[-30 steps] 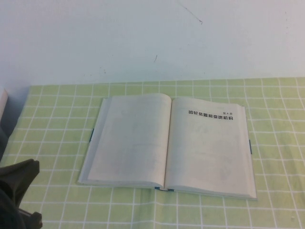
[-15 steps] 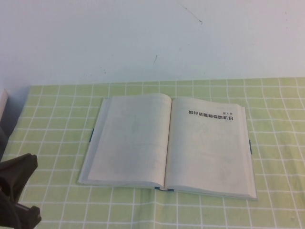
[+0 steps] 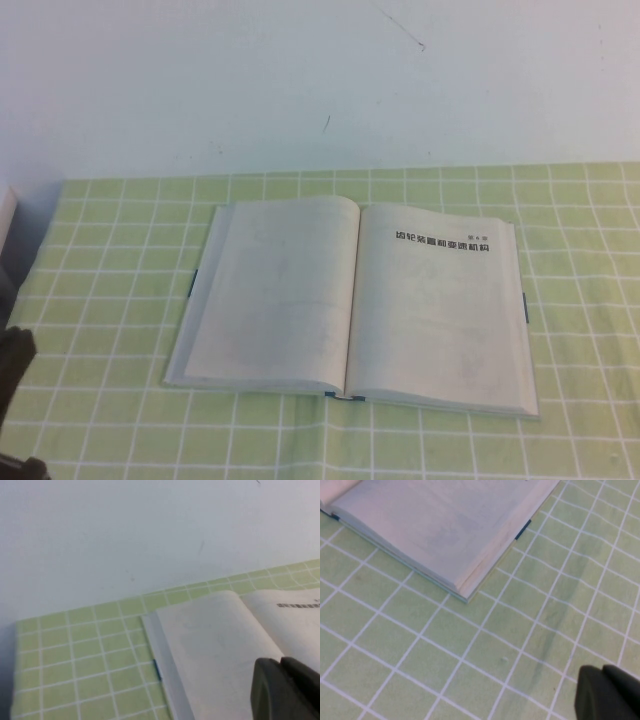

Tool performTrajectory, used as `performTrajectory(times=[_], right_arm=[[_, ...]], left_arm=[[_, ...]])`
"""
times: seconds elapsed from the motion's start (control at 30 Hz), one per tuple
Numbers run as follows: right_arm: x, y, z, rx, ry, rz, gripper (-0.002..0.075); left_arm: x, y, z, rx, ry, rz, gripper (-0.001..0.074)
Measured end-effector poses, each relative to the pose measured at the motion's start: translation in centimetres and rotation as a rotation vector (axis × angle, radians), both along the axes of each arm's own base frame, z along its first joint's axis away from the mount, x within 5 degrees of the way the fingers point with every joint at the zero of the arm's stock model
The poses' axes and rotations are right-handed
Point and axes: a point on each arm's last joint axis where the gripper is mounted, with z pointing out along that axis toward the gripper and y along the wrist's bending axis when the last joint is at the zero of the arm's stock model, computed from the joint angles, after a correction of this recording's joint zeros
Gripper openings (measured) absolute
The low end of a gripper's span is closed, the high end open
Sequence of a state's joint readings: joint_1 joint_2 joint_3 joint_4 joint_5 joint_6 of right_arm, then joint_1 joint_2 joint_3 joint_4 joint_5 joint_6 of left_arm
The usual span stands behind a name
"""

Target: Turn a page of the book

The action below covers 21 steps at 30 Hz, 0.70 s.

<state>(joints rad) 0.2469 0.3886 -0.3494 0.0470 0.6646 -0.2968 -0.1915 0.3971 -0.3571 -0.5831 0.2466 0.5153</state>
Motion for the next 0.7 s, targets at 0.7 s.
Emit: performTrajectory(times=[0.7], right_arm=[[0.0,0.0,0.0,0.0,0.001,0.0,-0.0002]], left_arm=[[-3.4,1.6,-10.2,0.11,-0.037,0.148,-0.0004]])
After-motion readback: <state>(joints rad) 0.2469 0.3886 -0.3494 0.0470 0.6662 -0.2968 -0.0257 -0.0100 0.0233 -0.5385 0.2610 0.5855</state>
